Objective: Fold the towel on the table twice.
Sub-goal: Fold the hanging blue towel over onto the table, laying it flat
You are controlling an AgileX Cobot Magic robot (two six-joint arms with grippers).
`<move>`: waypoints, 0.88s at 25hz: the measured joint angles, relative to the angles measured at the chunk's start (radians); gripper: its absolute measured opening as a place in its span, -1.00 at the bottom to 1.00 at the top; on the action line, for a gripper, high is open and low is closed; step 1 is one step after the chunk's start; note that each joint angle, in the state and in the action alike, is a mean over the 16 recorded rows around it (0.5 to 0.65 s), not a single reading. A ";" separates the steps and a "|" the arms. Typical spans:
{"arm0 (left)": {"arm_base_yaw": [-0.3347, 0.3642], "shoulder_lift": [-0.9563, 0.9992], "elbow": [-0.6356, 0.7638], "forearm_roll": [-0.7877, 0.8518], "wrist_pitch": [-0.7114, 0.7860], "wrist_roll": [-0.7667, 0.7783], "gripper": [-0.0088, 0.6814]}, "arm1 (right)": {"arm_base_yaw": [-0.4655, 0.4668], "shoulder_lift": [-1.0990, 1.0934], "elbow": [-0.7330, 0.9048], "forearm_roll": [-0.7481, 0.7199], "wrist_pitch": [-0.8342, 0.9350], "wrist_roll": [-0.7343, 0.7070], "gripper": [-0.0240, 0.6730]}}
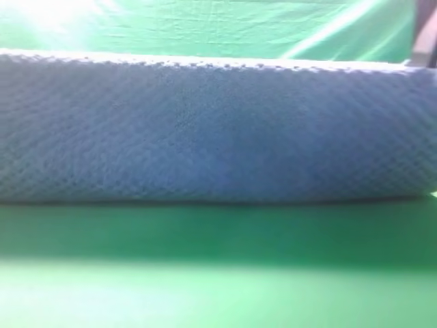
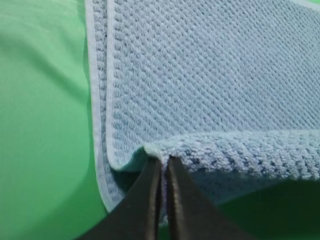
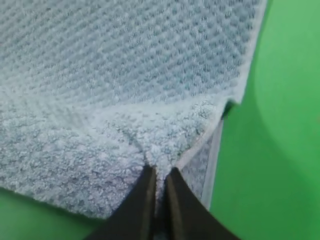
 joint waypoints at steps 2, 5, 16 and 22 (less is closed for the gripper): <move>0.000 0.068 -0.054 -0.001 -0.011 0.004 -0.97 | 0.000 0.052 -0.058 -0.012 0.005 -0.006 -0.93; 0.000 0.170 -0.138 -0.001 -0.028 0.007 -0.97 | 0.000 0.133 -0.150 -0.030 0.012 -0.013 -0.93; 0.000 0.489 -0.419 -0.033 -0.074 0.037 -0.97 | -0.041 0.429 -0.484 -0.068 0.022 -0.033 -0.93; 0.000 0.603 -0.513 -0.093 -0.091 0.089 -0.97 | -0.074 0.556 -0.628 -0.052 0.019 -0.057 -0.93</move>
